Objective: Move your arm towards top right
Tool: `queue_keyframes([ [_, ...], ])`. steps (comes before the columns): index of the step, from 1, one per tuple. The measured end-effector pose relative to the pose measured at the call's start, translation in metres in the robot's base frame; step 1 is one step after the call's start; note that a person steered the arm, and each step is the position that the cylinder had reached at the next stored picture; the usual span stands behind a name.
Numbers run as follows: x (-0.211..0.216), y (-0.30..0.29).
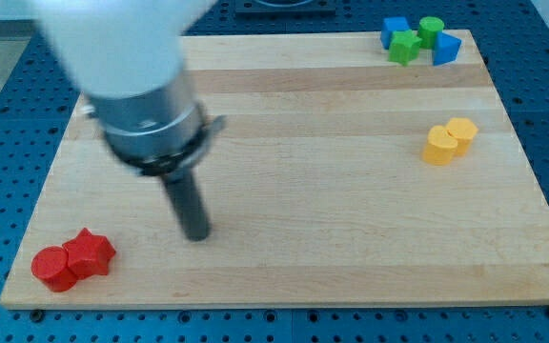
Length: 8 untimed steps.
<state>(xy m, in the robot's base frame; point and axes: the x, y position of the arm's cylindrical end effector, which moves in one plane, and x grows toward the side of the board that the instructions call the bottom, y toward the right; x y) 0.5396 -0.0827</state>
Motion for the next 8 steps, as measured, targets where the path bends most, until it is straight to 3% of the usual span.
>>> queue_keyframes([
  [2,0.0,0.009],
  [4,-0.016,0.191],
  [6,-0.092,0.421],
  [7,-0.1,0.428],
  [8,-0.155,0.427],
])
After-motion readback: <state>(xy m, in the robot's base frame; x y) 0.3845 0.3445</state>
